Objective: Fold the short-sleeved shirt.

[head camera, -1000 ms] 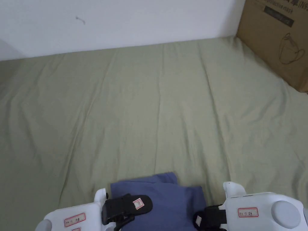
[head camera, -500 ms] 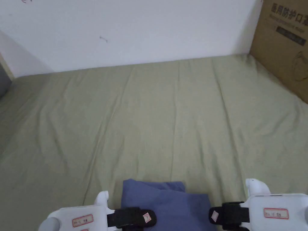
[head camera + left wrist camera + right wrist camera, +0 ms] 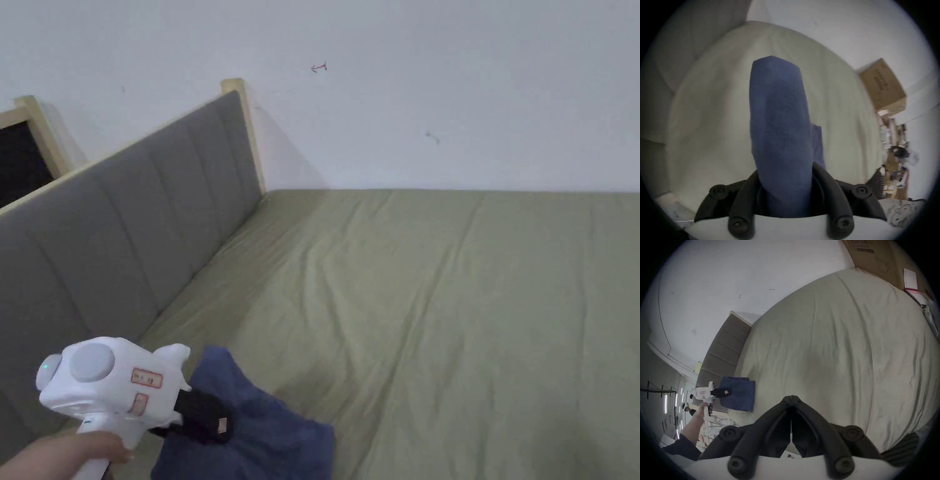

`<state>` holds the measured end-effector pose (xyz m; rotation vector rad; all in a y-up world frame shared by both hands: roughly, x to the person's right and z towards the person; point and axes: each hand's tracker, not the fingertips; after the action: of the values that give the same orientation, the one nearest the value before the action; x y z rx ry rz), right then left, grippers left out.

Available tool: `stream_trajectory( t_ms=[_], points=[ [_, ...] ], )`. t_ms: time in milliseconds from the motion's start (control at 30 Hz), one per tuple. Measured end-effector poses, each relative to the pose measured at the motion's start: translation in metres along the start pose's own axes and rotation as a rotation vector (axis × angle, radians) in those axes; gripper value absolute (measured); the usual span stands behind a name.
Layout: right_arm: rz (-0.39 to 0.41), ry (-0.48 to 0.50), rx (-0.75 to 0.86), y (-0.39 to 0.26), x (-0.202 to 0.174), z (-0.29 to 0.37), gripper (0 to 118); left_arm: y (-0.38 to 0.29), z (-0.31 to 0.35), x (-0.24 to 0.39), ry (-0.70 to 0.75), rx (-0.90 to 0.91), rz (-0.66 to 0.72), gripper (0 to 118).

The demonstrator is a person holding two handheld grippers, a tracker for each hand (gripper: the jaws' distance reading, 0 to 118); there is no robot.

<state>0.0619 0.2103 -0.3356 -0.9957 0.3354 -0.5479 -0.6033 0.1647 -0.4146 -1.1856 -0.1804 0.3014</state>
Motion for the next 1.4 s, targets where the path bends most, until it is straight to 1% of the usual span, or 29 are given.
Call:
stream_trajectory(
  t_ms=[67,100,133,167,200,233,267,300,400,433,467,567,633,667,700,733,767,800,833,900,967,1033,1067,1100,1167,1267,1300,1333,1400],
  points=[
    [0.001,-0.018,-0.007,0.0,-0.004,-0.002,0,0.004,0.004,-0.017,0.148,-0.022,-0.019,21],
    [0.0,-0.019,-0.009,0.0,-0.005,-0.002,0,0.004,0.005,-0.024,0.212,-0.03,-0.031,27],
    [-0.002,-0.017,-0.011,-0.001,-0.006,-0.002,0,0.003,0.006,-0.028,0.288,-0.034,-0.058,41],
    [-0.003,-0.015,-0.013,-0.002,-0.007,-0.002,0,0.002,0.007,-0.03,0.352,-0.037,-0.085,70],
    [-0.002,-0.014,-0.016,-0.003,-0.009,-0.002,0,0.001,0.008,-0.035,0.411,-0.029,-0.107,111],
    [0.002,-0.015,-0.019,-0.003,-0.009,-0.001,0,-0.002,0.011,-0.037,0.445,-0.029,-0.12,118],
    [0.008,-0.016,-0.021,-0.003,-0.01,-0.001,0,-0.007,0.019,-0.038,0.473,-0.036,-0.137,113],
    [0.014,-0.017,-0.023,-0.003,-0.01,0.0,0,-0.007,0.019,-0.036,0.433,0.018,-0.116,112],
    [0.025,-0.031,-0.022,-0.002,-0.007,0.001,0,-0.01,0.027,-0.03,0.423,0.049,-0.097,112],
    [0.026,-0.034,-0.018,-0.001,-0.007,0.002,0,-0.01,0.028,-0.024,0.414,0.088,-0.094,112],
    [0.026,-0.035,-0.014,-0.001,-0.006,0.004,0,-0.012,0.031,-0.009,0.383,0.103,-0.083,112],
    [0.03,-0.034,-0.005,0.0,0.0,0.008,0,-0.015,0.016,0.025,0.203,0.119,-0.028,113],
    [0.027,-0.038,-0.001,0.001,0.005,0.011,0,-0.011,-0.008,0.053,0.031,0.052,0.005,112],
    [0.024,-0.038,0.001,0.001,0.008,0.013,0,-0.014,-0.024,0.073,-0.064,-0.005,0.003,109],
    [0.02,-0.04,0.003,0.001,0.01,0.014,0,-0.018,-0.038,0.095,-0.102,-0.046,-0.015,94],
    [0.017,-0.042,0.004,0.001,0.012,0.016,0,-0.019,-0.048,0.124,-0.133,-0.066,-0.049,68],
    [0.014,-0.045,0.004,0.001,0.016,0.017,0,-0.022,-0.056,0.148,-0.152,-0.063,-0.088,35],
    [0.012,-0.052,0.005,0.002,0.018,0.019,0,-0.024,-0.065,0.177,-0.163,-0.045,-0.138,5],
    [0.011,-0.059,0.008,0.003,0.019,0.022,0,-0.028,-0.071,0.205,-0.166,-0.036,-0.186,5],
    [0.016,-0.077,0.021,0.008,0.024,0.028,0,-0.032,-0.069,0.257,-0.155,0.069,-0.259,5],
    [0.036,-0.087,0.05,0.015,0.021,0.039,0,-0.033,-0.056,0.296,-0.244,0.179,-0.28,4],
    [0.082,-0.097,0.104,0.024,0.016,0.053,0,-0.034,-0.035,0.335,-0.292,0.306,-0.308,4],
    [0.114,-0.098,0.152,0.027,0.011,0.062,0,-0.035,-0.024,0.351,-0.281,0.376,-0.333,4],
    [0.144,-0.102,0.217,0.029,0.006,0.071,0,-0.038,-0.012,0.364,-0.253,0.455,-0.354,4],
    [0.232,-0.114,0.372,0.032,-0.002,0.089,0,-0.043,0.009,0.383,-0.235,0.601,-0.393,4],
    [0.358,-0.128,0.592,0.029,-0.017,0.11,0,-0.061,0.035,0.398,-0.117,0.831,-0.37,4],
    [0.404,-0.143,0.666,0.026,-0.023,0.114,0,-0.07,0.041,0.403,-0.028,0.911,-0.37,4],
    [0.446,-0.173,0.734,0.022,-0.025,0.115,0,-0.078,0.045,0.407,0.06,0.985,-0.367,4],
    [0.526,-0.275,0.879,0.015,-0.03,0.116,0,-0.095,0.048,0.409,0.215,1.125,-0.383,4]
  ],
)
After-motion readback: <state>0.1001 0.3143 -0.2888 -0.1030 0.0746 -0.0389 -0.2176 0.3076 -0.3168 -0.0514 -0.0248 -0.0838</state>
